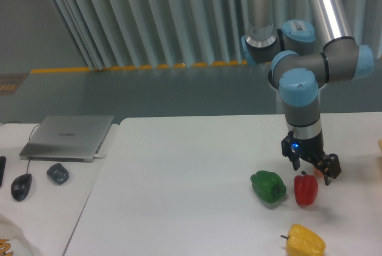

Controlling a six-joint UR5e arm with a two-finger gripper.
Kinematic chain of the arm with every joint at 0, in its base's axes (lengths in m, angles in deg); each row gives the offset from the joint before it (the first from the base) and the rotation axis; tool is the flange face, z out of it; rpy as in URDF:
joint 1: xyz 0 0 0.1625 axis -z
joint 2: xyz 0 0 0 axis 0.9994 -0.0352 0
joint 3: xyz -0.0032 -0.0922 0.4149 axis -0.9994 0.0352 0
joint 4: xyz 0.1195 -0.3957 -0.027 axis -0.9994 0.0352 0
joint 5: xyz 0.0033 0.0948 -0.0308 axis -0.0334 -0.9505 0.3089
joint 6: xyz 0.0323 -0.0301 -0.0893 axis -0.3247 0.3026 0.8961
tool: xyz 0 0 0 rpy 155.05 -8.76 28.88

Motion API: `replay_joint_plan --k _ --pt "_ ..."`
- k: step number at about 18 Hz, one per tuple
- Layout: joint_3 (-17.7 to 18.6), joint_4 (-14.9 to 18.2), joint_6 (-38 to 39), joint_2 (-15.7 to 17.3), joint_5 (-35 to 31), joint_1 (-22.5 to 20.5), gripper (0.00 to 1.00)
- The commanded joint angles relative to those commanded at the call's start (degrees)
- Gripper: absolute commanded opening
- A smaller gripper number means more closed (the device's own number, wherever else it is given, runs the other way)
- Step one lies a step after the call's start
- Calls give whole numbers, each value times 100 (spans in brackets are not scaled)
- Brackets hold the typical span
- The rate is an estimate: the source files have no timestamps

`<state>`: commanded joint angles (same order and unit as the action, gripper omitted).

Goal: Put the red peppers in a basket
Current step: 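Close the gripper around the red bell pepper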

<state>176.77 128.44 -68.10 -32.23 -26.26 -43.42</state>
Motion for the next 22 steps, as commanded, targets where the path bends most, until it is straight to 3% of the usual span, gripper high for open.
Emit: replay_joint_plan --k 8,12,22 --pt "-26 -44 53 -158 -18 71 100" --pt "-246 -26 26 -317 -26 36 100" --pt "-176 -35 9 -457 -262 35 100"
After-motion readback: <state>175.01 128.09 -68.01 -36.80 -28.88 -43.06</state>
